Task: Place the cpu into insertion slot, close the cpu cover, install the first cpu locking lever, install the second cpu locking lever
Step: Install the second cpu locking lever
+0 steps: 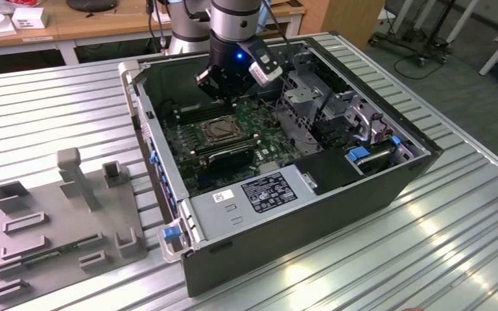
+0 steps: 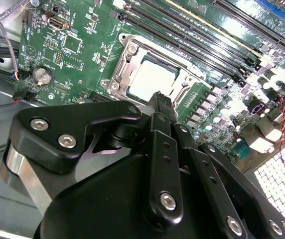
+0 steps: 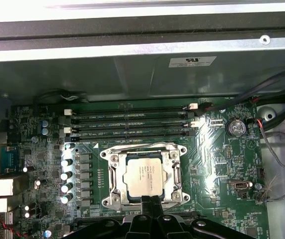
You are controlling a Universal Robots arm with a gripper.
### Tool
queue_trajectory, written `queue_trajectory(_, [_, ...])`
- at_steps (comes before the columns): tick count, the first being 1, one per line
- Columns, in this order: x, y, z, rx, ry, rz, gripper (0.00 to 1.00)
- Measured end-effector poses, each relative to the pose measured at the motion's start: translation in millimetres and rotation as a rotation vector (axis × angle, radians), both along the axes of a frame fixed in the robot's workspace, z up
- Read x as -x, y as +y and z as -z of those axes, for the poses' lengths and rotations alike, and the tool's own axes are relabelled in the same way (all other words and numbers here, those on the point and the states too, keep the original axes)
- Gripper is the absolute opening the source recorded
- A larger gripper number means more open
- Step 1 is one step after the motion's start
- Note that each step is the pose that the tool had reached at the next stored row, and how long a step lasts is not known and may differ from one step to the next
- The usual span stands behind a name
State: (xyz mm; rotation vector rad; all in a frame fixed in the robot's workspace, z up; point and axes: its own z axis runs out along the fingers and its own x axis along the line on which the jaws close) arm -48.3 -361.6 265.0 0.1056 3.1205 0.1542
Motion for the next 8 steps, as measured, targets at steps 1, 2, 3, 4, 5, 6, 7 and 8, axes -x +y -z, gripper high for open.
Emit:
queue_trajectory(1, [0.2, 0.0, 0.0, 0.0001, -0.0001, 0.000, 0.11])
queue_trajectory(2, [0.4, 0.0, 0.2, -0.0001, -0.0002, 0.000, 0.11])
queue_trajectory(3, [0.5, 0.0, 0.3, -0.0002, -0.0004, 0.000, 0.11])
queue_trajectory(4, [0.7, 0.0, 0.4, 0.0000, -0.0004, 0.000, 0.11])
queue_trajectory(5, [0.7, 0.0, 0.5, 0.0000, -0.0004, 0.000, 0.11])
queue_trajectory(6, [0.7, 0.0, 0.5, 0.0000, -0.0004, 0.000, 0.11])
queue_trajectory(7, [0.7, 0.0, 0.5, 0.0000, -0.0005, 0.000, 0.11])
queue_trajectory(8, [0.7, 0.0, 0.8, -0.0002, -0.0006, 0.000, 0.11])
